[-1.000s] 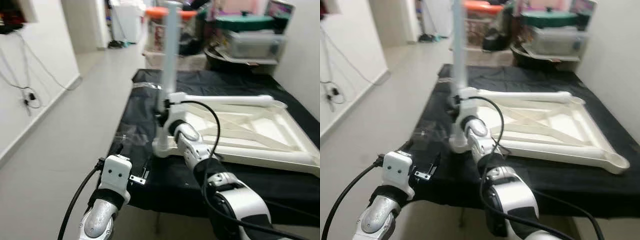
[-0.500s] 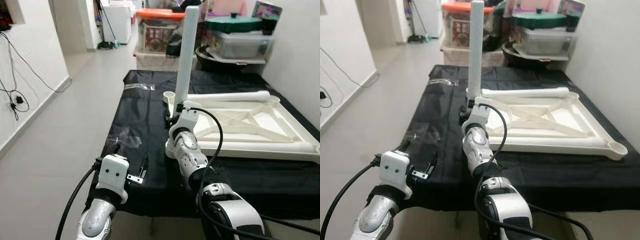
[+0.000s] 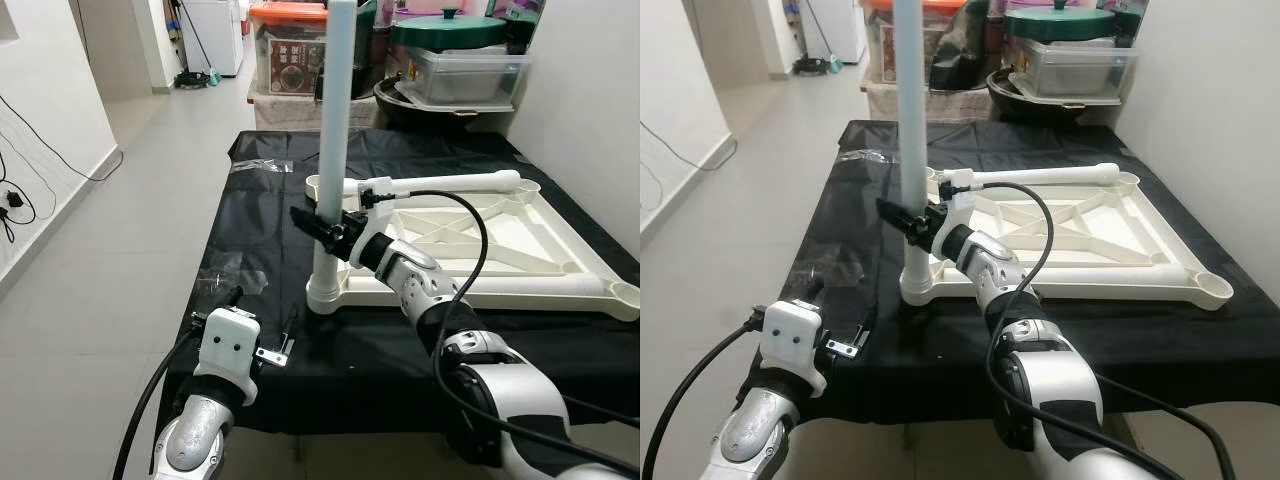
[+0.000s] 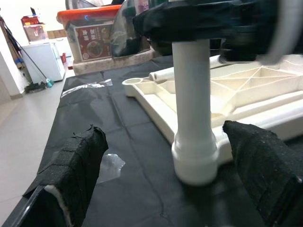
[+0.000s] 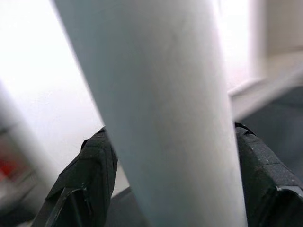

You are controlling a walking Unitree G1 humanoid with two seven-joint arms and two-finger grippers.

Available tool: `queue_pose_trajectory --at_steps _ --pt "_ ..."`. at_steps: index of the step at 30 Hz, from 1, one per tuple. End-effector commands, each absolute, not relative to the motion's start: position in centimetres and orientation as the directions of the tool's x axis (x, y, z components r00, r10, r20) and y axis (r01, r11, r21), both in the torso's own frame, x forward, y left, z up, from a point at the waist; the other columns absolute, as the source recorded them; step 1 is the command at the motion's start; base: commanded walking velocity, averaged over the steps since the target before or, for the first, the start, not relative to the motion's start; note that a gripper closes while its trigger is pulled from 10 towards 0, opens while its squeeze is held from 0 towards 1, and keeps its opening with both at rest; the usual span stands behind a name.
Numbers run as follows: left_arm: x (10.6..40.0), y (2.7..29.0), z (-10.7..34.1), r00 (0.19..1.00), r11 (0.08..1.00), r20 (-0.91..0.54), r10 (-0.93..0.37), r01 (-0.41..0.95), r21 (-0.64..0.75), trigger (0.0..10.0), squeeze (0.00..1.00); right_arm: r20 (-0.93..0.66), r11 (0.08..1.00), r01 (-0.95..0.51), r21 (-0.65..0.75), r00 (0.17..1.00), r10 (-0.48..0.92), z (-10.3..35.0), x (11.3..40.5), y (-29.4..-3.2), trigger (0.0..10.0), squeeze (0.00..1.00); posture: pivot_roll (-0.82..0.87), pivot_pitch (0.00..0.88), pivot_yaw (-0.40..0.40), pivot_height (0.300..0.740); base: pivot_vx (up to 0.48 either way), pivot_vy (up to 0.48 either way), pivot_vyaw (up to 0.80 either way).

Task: Building children table

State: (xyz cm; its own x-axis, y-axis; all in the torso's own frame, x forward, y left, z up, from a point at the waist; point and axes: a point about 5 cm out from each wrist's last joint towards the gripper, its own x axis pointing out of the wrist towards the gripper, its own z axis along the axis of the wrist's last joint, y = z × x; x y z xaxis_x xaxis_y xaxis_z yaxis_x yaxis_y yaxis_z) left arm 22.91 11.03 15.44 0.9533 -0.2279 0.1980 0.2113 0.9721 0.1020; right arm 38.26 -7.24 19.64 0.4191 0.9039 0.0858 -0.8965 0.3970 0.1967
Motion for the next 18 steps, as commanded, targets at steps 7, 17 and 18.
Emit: queue_pose_trajectory --at_steps 7,17,18 --pt "22.9 10.8 15.3 0.951 0.970 0.194 -0.239 0.224 0.095 10.0 0.00 -0.002 0.067 -0.981 0.180 0.068 0.998 19.2 36.3 -4.0 10.0 0.00 0.02 0.000 -0.045 0.740 0.000 0.000 0.00" --pt "22.8 10.8 15.2 0.953 0.970 0.189 -0.237 0.223 0.093 10.0 0.00 0.036 0.324 -0.937 0.130 0.331 0.943 18.9 37.4 -3.9 0.0 0.00 0.03 0.000 -0.050 0.740 0.000 0.000 0.00" --pt "22.8 10.8 15.2 0.953 0.970 0.189 -0.237 0.223 0.093 10.0 0.00 0.052 0.398 -0.909 0.128 0.407 0.912 19.2 37.8 -4.0 0.0 0.00 0.03 0.000 -0.050 0.740 0.000 0.000 0.00"
